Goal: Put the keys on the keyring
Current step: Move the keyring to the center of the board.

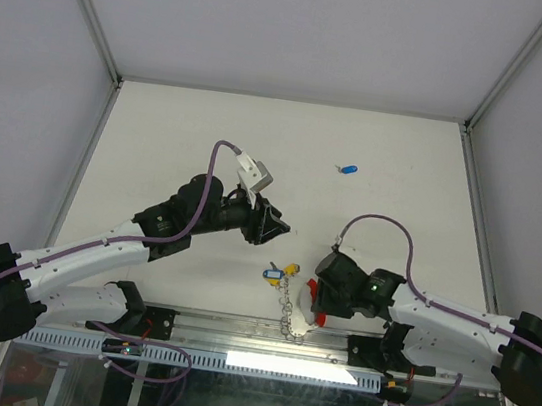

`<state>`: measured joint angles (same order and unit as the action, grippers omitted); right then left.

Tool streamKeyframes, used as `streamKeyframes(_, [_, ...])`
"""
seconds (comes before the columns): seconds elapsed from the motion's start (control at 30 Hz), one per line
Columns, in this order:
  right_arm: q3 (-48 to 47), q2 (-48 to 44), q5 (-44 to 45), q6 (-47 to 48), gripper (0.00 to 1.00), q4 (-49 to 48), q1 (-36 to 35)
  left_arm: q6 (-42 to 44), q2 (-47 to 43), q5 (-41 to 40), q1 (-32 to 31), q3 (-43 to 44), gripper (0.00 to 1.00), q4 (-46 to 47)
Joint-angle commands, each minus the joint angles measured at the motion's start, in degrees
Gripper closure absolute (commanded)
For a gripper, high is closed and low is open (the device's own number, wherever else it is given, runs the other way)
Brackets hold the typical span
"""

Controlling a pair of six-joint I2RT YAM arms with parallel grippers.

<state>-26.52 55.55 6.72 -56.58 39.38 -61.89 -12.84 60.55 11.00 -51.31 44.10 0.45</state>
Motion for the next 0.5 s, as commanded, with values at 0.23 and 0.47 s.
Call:
streamKeyframes(0.23, [-7.08,12.96,6.16,5.92,0.81,-1.48,-1.04,0.99,-2.33,-1.42,0.50,-0.59,0.57,1.27])
streamKeyframes(0.47, [-15.23,23.59,6.95,19.68,0.87,-7.91,2.94,2.95,-5.61,-5.04,1.24,-0.71,0.57,-2.86])
